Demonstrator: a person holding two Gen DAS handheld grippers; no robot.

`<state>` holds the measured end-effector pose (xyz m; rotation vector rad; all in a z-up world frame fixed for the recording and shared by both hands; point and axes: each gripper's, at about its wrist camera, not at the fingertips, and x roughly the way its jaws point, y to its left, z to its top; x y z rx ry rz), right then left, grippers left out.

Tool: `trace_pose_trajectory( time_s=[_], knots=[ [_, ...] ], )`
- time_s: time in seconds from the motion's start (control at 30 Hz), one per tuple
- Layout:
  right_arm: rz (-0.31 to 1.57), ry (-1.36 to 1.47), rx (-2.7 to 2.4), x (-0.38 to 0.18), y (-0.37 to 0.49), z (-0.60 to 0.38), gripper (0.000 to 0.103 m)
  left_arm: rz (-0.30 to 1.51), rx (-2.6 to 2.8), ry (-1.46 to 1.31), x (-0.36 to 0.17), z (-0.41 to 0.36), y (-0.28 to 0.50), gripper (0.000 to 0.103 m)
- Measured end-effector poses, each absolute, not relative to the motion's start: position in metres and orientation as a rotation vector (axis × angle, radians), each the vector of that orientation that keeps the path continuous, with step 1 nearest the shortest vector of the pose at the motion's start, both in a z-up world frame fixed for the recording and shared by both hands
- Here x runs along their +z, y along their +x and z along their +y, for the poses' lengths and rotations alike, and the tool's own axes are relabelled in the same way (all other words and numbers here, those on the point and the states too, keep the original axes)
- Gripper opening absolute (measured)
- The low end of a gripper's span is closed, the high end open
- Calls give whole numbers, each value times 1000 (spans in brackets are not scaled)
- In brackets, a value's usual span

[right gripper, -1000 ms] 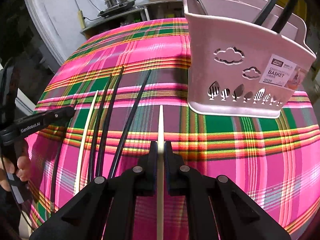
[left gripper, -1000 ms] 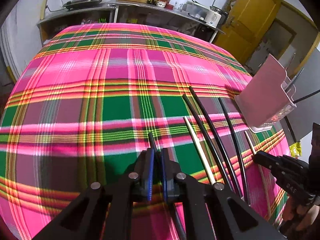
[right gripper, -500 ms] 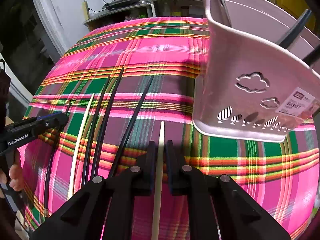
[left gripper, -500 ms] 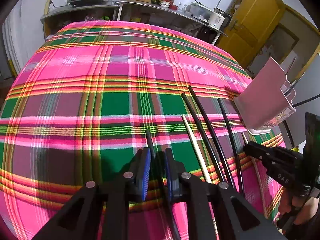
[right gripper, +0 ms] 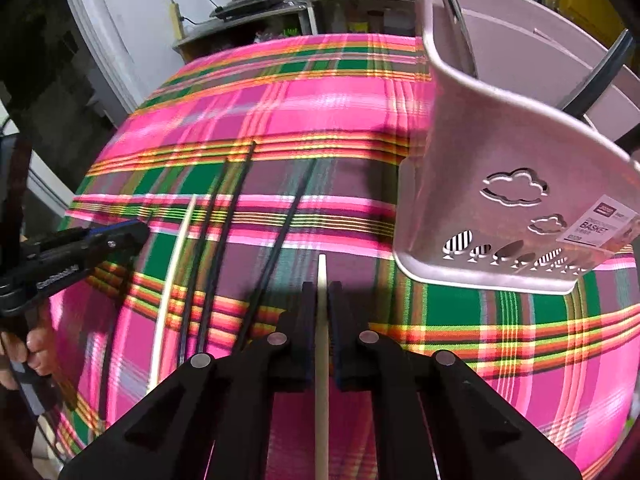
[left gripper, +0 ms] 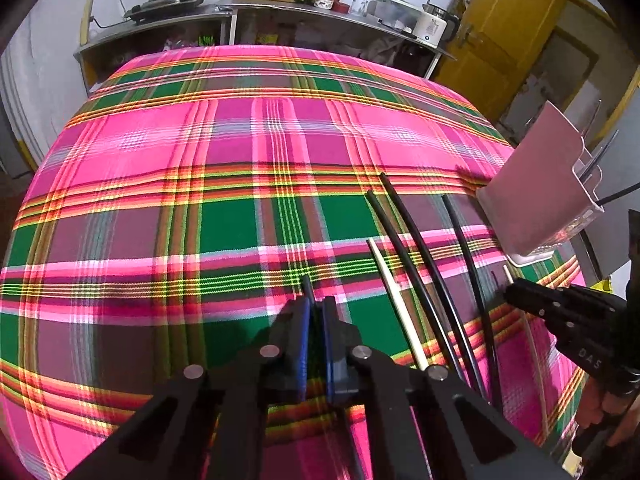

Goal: Organize utensils

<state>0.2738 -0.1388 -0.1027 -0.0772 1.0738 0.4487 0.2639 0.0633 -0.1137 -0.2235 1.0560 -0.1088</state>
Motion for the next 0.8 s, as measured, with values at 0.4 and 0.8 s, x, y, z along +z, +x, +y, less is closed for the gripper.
trace_pose_trajectory(
  time_s=[0.4, 0.8],
  knots=[
    [904, -45, 475, -29, 241, -150, 6, 913, -198, -190, -35, 49, 233, 4],
    [743, -3, 454, 35, 200, -174, 6, 768, -273, -149, 49, 34, 188, 4]
  ],
)
